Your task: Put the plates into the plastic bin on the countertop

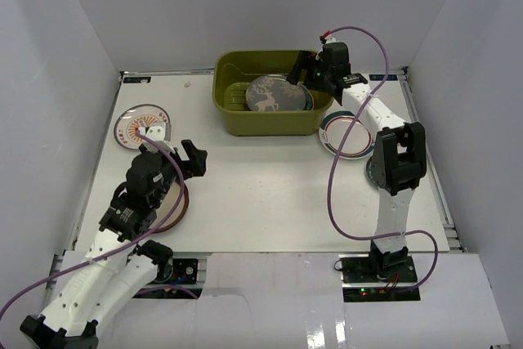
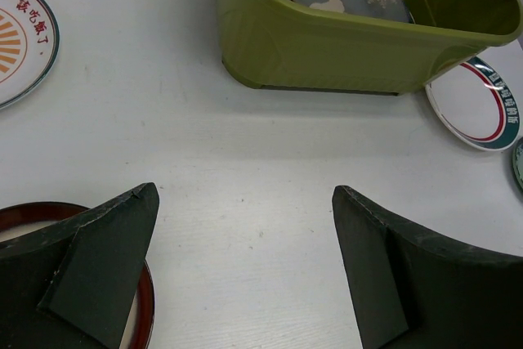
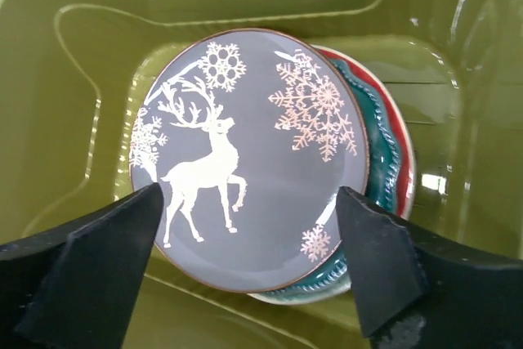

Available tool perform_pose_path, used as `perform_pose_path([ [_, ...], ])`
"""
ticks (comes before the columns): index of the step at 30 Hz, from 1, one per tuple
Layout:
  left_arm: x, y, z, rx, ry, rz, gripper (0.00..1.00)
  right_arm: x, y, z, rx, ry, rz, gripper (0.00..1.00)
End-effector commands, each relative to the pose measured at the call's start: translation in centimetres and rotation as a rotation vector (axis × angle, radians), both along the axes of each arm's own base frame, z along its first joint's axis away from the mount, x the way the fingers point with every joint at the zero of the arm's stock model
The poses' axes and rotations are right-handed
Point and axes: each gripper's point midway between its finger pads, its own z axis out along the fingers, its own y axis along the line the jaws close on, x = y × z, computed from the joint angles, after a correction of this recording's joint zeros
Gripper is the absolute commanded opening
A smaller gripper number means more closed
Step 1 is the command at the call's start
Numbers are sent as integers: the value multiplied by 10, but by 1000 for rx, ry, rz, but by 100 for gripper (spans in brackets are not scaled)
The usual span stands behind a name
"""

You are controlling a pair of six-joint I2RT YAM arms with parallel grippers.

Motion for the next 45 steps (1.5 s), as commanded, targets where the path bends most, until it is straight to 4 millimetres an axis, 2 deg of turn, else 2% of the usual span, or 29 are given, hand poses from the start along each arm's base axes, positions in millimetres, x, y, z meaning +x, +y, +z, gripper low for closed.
perform_pose_path([
  [1, 1, 2, 6, -13, -20, 13, 98, -6, -4, 70, -43, -154, 14, 95],
  [2, 2, 5, 7, -10, -23, 28, 98, -13, -3, 86, -39, -183, 23, 95],
  [4, 2, 7, 7, -13, -28, 41, 98, -33, 13, 99, -20, -214, 88, 92],
  [6, 3, 12, 10, -17, -35, 67, 98, -69, 28, 105, 33, -250, 143, 87],
  [7, 3, 13, 11, -20, -39, 74, 98, -93, 49, 100, 63, -245, 192, 84],
  [8, 3, 16, 12, -22, -45, 86, 98, -115, 60, 131, 137, -348, 222, 81],
  [9, 4, 19, 14, -26, -50, 104, 98, -153, 85, 82, 172, -241, 274, 71],
  [10, 3, 22, 14, -28, -54, 113, 98, -175, 98, 71, 207, -227, 299, 64],
  [11, 3, 25, 17, -34, -66, 126, 98, -189, 106, 83, 273, -289, 287, 61],
  [12, 3, 27, 19, -37, -73, 136, 98, -227, 126, 39, 273, -202, 332, 56],
  [13, 2, 30, 20, -38, -78, 155, 98, -245, 138, 26, 331, -145, 328, 54],
  [15, 1, 35, 25, -48, -98, 177, 98, -270, 157, 6, 391, -112, 354, 53],
  [16, 0, 39, 26, -50, -105, 197, 98, -289, 178, -15, 405, -41, 389, 53],
  [17, 0, 41, 28, -55, -110, 205, 98, -297, 189, -24, 412, -14, 405, 53],
  [18, -3, 43, 31, -63, -125, 210, 98, -308, 210, -17, 444, -5, 452, 58],
  [19, -4, 45, 33, -67, -132, 216, 98, -316, 224, -21, 456, 20, 487, 61],
  [20, -4, 46, 33, -69, -137, 222, 98, -324, 240, -47, 436, 81, 517, 63],
  [21, -5, 46, 33, -71, -141, 219, 98, -337, 255, -53, 432, 101, 551, 67],
  [22, -6, 46, 34, -74, -145, 219, 98, -337, 274, -67, 425, 125, 562, 69],
  [24, -5, 46, 33, -69, -141, 218, 98, -352, 295, -78, 438, 179, 605, 71],
  [25, -5, 47, 32, -65, -139, 220, 98, -351, 308, -93, 433, 206, 608, 71],
  [27, -5, 47, 30, -63, -135, 221, 98, -360, 321, -107, 420, 228, 612, 71],
  [30, -5, 48, 29, -61, -131, 226, 98, -368, 339, -136, 371, 263, 607, 68],
  [31, -5, 49, 29, -60, -133, 230, 98, -371, 341, -153, 347, 286, 601, 66],
  [35, -5, 48, 31, -65, -137, 225, 98, -367, 350, -178, 301, 318, 555, 56],
  [36, -6, 49, 32, -70, -142, 226, 98, -368, 353, -179, 299, 327, 554, 48],
  [38, -7, 49, 31, -68, -143, 229, 98, -365, 353, -185, 296, 333, 533, 43],
  [42, -7, 51, 32, -65, -144, 236, 98, -362, 345, -171, 312, 322, 514, 8],
  [45, -8, 51, 33, -69, -151, 236, 98, -350, 316, -135, 384, 242, 468, 8],
])
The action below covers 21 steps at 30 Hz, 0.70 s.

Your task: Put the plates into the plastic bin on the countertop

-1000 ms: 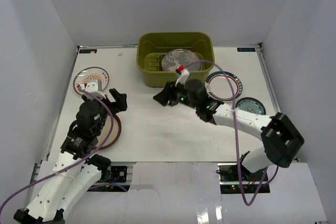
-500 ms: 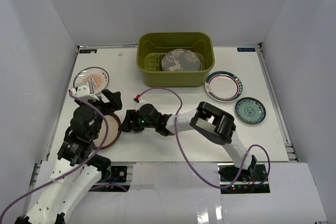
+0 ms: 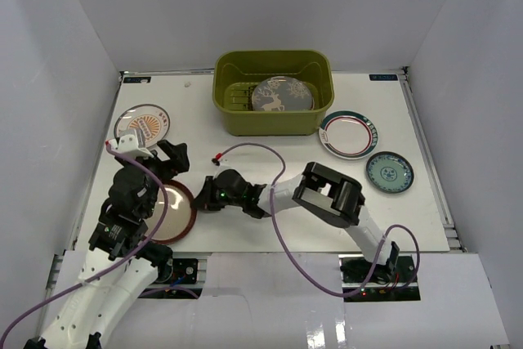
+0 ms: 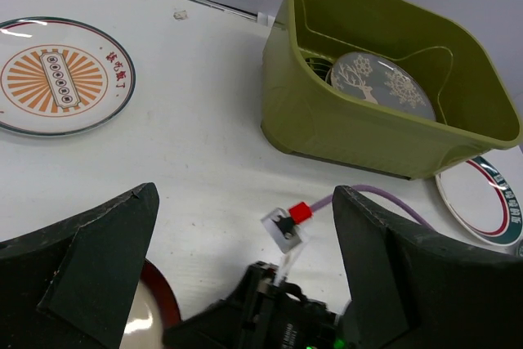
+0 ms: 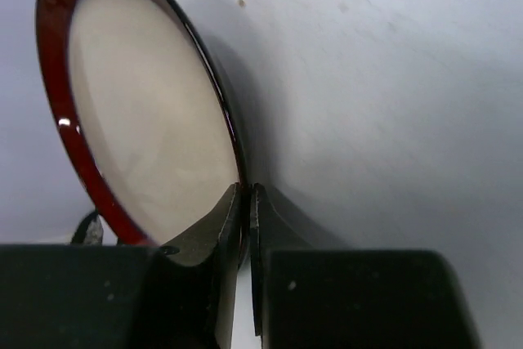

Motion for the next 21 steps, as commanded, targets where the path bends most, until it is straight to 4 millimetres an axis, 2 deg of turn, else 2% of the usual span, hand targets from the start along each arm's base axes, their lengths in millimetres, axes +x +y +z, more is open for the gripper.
perform_pose_path([
  [1, -1, 5, -2, -2, -4, 23, 98, 16, -38, 48, 64, -83, -71, 8],
  [2, -1, 4, -2, -3, -5, 17, 98, 19, -48, 61, 79, -112, -70, 8],
  [3, -1, 4, -2, -5, -5, 16, 98, 32, -60, 77, 99, -139, -94, 8],
  [4, -1, 3, -1, -4, -5, 12, 98, 37, -74, 120, 163, -190, -111, 8],
  [5, -1, 3, -1, -5, -5, 9, 98, 40, -91, 122, 152, -208, -122, 8],
  [6, -1, 3, -1, -8, -6, 10, 98, 60, -111, 138, 160, -254, -163, 8],
  [7, -1, 3, -1, -9, -6, 11, 98, 67, -130, 179, 219, -310, -192, 8],
  [8, -2, 3, 1, -13, -12, 11, 98, 71, -147, 181, 194, -314, -194, 8],
  [9, -2, 3, 2, -18, -15, 10, 98, 93, -169, 195, 197, -338, -233, 8],
  [10, -2, 2, 3, -26, -18, 8, 98, 97, -187, 226, 226, -397, -246, 8],
  [11, -2, 2, 3, -30, -21, 8, 98, 100, -197, 238, 219, -408, -235, 8],
  [12, -3, 0, 4, -38, -25, -2, 98, 116, -221, 263, 228, -461, -278, 8],
  [14, -2, -1, 4, -43, -24, -5, 98, 129, -241, 287, 231, -504, -303, 8],
  [15, -1, -3, 2, -42, -15, -15, 98, 146, -262, 309, 231, -537, -355, 8],
  [17, 1, -5, -1, -36, -3, -24, 98, 173, -290, 325, 220, -564, -407, 8],
  [18, 2, -8, -2, -32, 7, -36, 98, 187, -296, 337, 220, -577, -428, 8],
  [20, 4, -11, -5, -25, 20, -47, 98, 216, -315, 342, 196, -584, -483, 8],
  [21, 4, -12, -6, -22, 26, -52, 98, 235, -317, 343, 183, -578, -496, 8],
])
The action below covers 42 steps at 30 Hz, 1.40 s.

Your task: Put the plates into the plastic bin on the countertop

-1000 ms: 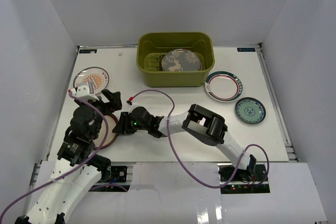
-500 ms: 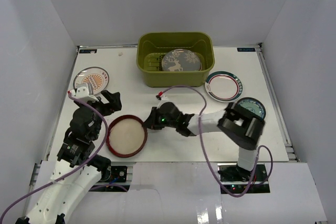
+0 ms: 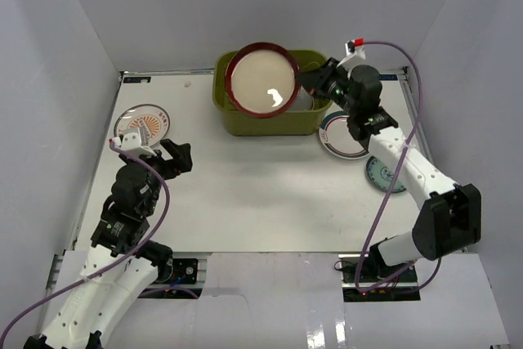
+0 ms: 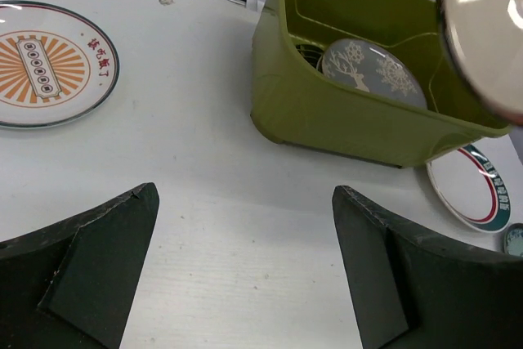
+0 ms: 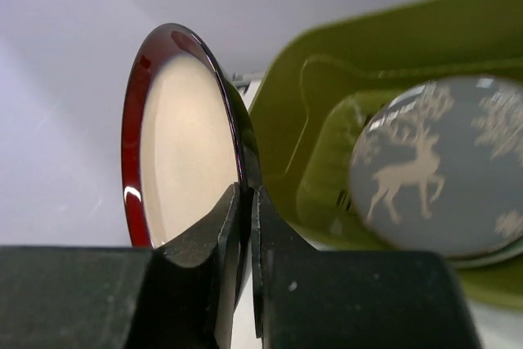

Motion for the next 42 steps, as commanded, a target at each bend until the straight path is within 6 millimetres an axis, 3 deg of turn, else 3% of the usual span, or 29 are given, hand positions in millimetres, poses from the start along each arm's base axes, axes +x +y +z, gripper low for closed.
perform_pose_path([
  [1, 4, -7, -4, 2, 22, -35, 98, 32, -5, 53, 56, -107, 24, 8],
  [2, 4, -8, -4, 5, 22, -37, 98, 45, -14, 53, 51, -105, -1, 8],
  [3, 4, -8, -6, 8, 28, -37, 98, 63, -13, 36, 34, -69, -4, 8],
  [4, 4, -7, -5, 7, 26, -34, 98, 72, -13, 50, 33, -93, 0, 8],
  [5, 5, -6, -6, 8, 30, -29, 98, 84, -19, 49, 18, -97, -13, 8],
  [6, 5, -7, -7, 7, 34, -30, 98, 99, -18, 34, 8, -68, -15, 8],
  [7, 6, -7, -10, 10, 43, -28, 98, 108, -19, 47, 13, -93, -15, 8],
  [8, 6, -7, -10, 8, 48, -25, 98, 117, -23, 45, 3, -87, -21, 8],
  [9, 7, -7, -11, 6, 51, -21, 98, 132, -22, 28, -12, -51, -28, 8],
  [11, 9, -8, -15, 8, 70, -23, 98, 145, -24, 29, -36, -33, -44, 8],
  [12, 9, -9, -16, 7, 76, -27, 98, 156, -22, 11, -58, 0, -44, 8],
  [15, 12, -15, -20, -7, 98, -47, 98, 166, -21, -11, -85, 44, -47, 8],
  [25, 24, -34, -36, -72, 194, -79, 98, 175, -17, -84, -151, 167, -15, 11],
  [31, 38, -55, -57, -120, 275, -125, 98, 175, -18, -110, -201, 220, -1, 33],
  [32, 41, -59, -55, -133, 276, -138, 98, 175, -18, -111, -209, 219, -5, 45],
  [35, 54, -63, -63, -124, 320, -117, 98, 173, -25, -105, -222, 209, -41, 62],
  [37, 60, -63, -65, -134, 330, -96, 98, 170, -31, -90, -234, 172, -77, 73],
  [42, 73, -55, -81, -160, 352, -2, 98, 161, -32, -55, -246, 99, -77, 89],
])
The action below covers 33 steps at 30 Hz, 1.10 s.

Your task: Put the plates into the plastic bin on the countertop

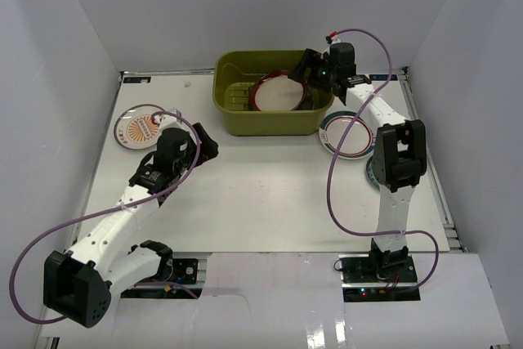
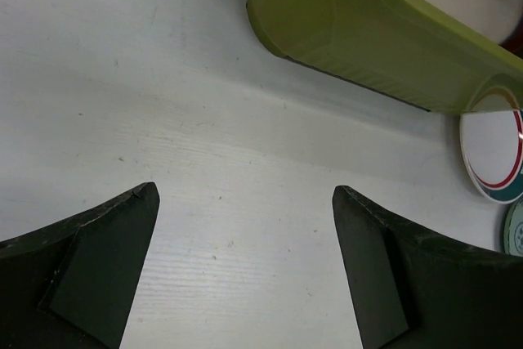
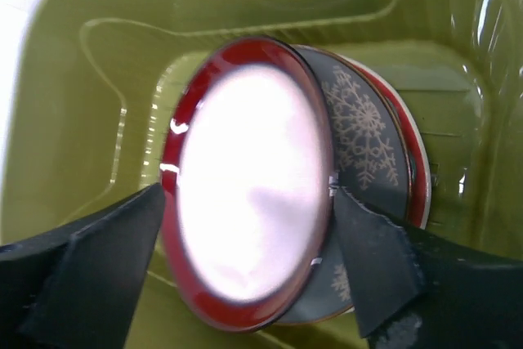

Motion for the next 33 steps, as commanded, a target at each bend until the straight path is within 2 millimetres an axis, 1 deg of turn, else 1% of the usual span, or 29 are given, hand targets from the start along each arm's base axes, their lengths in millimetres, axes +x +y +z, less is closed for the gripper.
perform_pose_path([
  [1, 16, 8, 18, -49, -58, 99, 98, -4, 0, 88, 10, -213, 19, 92],
  [3, 21, 16, 12, -39, -52, 144, 98, -7, 2, 97, -8, -220, 34, 98],
  [4, 23, 19, 12, -40, -55, 161, 98, -8, 4, 98, -38, -229, 43, 99],
  [5, 24, 22, 11, -36, -56, 176, 98, -8, 6, 96, -62, -228, 52, 92],
  [6, 27, 29, 9, -29, -54, 204, 98, -9, 7, 101, -87, -225, 57, 90],
  [8, 30, 37, 4, -24, -39, 234, 98, -7, 11, 97, -127, -220, 57, 90],
  [10, 35, 52, -4, -25, -19, 284, 98, -12, 20, 99, -128, -227, 75, 90],
  [11, 38, 66, -7, -28, -12, 326, 98, -15, 22, 106, -128, -246, 84, 90],
  [13, 43, 79, -16, -44, 4, 361, 98, -26, 34, 111, -120, -278, 114, 96],
  [14, 46, 99, -21, -57, 14, 422, 98, -38, 36, 133, -99, -321, 123, 99],
  [15, 48, 110, -25, -69, 23, 450, 98, -46, 38, 139, -81, -336, 132, 91],
  [16, 51, 115, -35, -94, 52, 458, 97, -61, 49, 134, -53, -345, 170, 76],
  [17, 52, 144, -40, -128, 65, 545, 97, -81, 50, 161, -6, -390, 179, 63],
  [18, 54, 153, -44, -150, 73, 571, 96, -98, 59, 163, 13, -392, 205, 53],
  [19, 55, 159, -54, -177, 98, 589, 94, -119, 57, 171, 36, -429, 212, 42],
  [20, 52, 177, -63, -199, 105, 642, 94, -134, 62, 172, 44, -439, 231, 38],
  [21, 53, 182, -67, -226, 106, 667, 93, -154, 72, 170, 54, -442, 260, 35],
  [22, 57, 190, -69, -242, 90, 688, 92, -179, 69, 156, 55, -429, 280, 34],
  [23, 57, 202, -82, -255, 118, 724, 91, -193, 73, 158, 76, -463, 298, 34],
  [24, 59, 207, -87, -269, 126, 744, 91, -213, 81, 151, 94, -458, 333, 34],
  [25, 62, 212, -91, -279, 132, 757, 91, -233, 77, 132, 98, -435, 350, 35],
  [26, 67, 221, -101, -288, 157, 778, 90, -244, 78, 132, 116, -452, 364, 35],
  [27, 71, 225, -105, -300, 160, 784, 89, -259, 84, 125, 131, -435, 391, 37],
  [28, 74, 227, -110, -313, 169, 788, 89, -272, 82, 128, 146, -447, 397, 37],
  [29, 77, 231, -119, -325, 184, 797, 88, -283, 84, 111, 137, -420, 414, 38],
  [30, 85, 235, -115, -343, 149, 808, 88, -299, 91, 107, 141, -412, 450, 38],
  [31, 88, 237, -116, -351, 144, 815, 88, -309, 92, 109, 144, -421, 468, 39],
  [32, 90, 239, -125, -354, 158, 825, 86, -324, 97, 98, 132, -399, 500, 39],
  [33, 99, 242, -121, -360, 141, 828, 84, -332, 97, 97, 130, -404, 518, 40],
])
